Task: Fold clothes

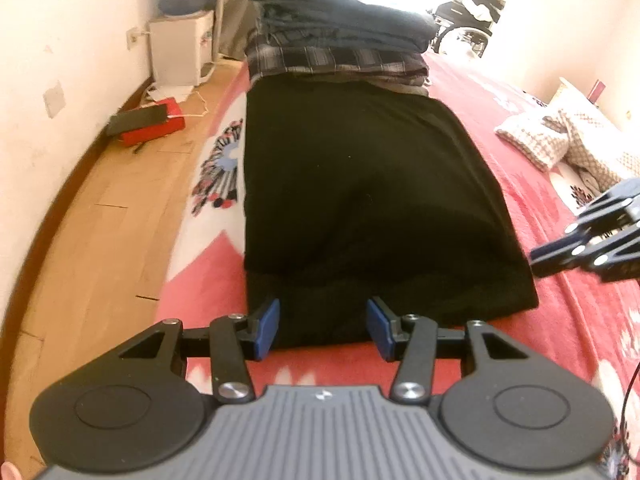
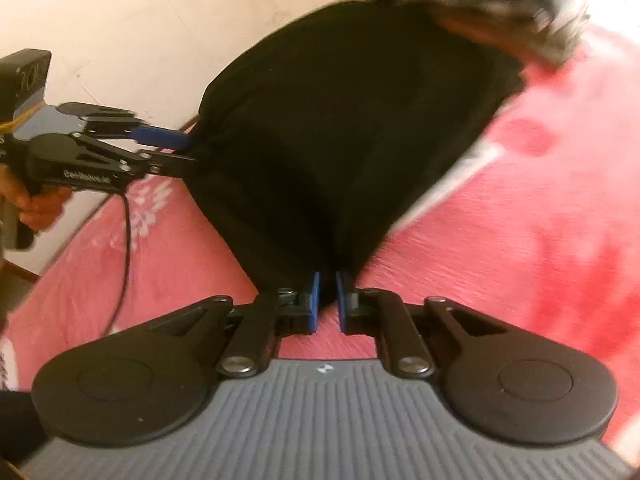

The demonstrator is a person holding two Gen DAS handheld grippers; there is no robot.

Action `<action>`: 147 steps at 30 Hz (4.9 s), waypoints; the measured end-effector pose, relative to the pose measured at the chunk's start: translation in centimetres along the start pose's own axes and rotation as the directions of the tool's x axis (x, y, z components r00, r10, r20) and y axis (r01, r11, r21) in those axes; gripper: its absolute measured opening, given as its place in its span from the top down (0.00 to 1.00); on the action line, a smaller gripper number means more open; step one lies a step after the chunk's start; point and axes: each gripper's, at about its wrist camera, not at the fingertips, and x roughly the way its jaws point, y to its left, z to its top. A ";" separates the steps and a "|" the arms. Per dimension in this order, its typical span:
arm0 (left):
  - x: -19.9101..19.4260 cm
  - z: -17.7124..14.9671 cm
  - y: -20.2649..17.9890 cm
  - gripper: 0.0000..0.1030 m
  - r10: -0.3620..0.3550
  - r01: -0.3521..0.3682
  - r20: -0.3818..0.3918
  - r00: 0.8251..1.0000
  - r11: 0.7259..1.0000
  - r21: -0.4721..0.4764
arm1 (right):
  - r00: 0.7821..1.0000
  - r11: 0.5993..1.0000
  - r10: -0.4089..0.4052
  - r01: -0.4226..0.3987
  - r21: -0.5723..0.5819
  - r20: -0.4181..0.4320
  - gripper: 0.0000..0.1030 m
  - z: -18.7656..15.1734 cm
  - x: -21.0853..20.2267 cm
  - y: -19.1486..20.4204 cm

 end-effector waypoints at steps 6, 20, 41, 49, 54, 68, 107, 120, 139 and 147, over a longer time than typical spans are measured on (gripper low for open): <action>-5.3 -0.5 -3.5 0.45 -0.037 0.037 0.047 0.998 0.999 -0.018 | 0.999 0.996 -0.052 0.051 -0.067 -0.010 0.85 -1.7 -4.1 0.5; -11.6 -2.0 -15.4 0.17 0.132 -0.125 0.065 0.989 0.987 -0.099 | 0.965 0.970 -0.210 0.186 0.158 0.157 0.44 -10.2 -8.9 5.9; -13.5 -3.5 -18.3 0.01 0.409 -0.395 0.143 0.901 0.911 -0.118 | 0.877 0.869 -0.443 0.368 0.333 0.186 0.18 -10.0 -10.5 9.7; -13.1 -3.6 -17.3 0.01 0.446 -0.428 0.082 0.891 0.887 -0.171 | 0.874 0.859 -0.457 0.388 0.334 0.162 0.18 -9.1 -9.8 10.7; -13.0 -3.8 -17.1 0.01 0.473 -0.453 0.074 0.878 0.872 -0.186 | 0.876 0.857 -0.459 0.394 0.333 0.145 0.18 -8.9 -9.3 11.1; -12.6 -4.0 -17.1 0.01 0.485 -0.469 0.057 0.873 0.865 -0.179 | 0.870 0.845 -0.475 0.410 0.342 0.132 0.18 -8.8 -9.0 11.2; -12.9 -4.1 -17.5 0.01 0.491 -0.476 0.080 0.868 0.866 -0.155 | 0.871 0.852 -0.476 0.423 0.307 0.120 0.18 -8.7 -8.1 12.2; -12.9 -4.2 -17.4 0.01 0.483 -0.468 0.069 0.873 0.870 -0.156 | 0.871 0.849 -0.478 0.427 0.311 0.111 0.18 -8.7 -7.8 12.4; -13.2 -4.4 -17.2 0.01 0.479 -0.464 0.060 0.876 0.869 -0.171 | 0.871 0.849 -0.481 0.433 0.304 0.102 0.18 -8.7 -7.7 12.7; -13.2 -4.4 -17.1 0.01 0.480 -0.465 0.057 0.875 0.868 -0.174 | 0.870 0.849 -0.483 0.437 0.298 0.101 0.18 -8.6 -7.7 12.9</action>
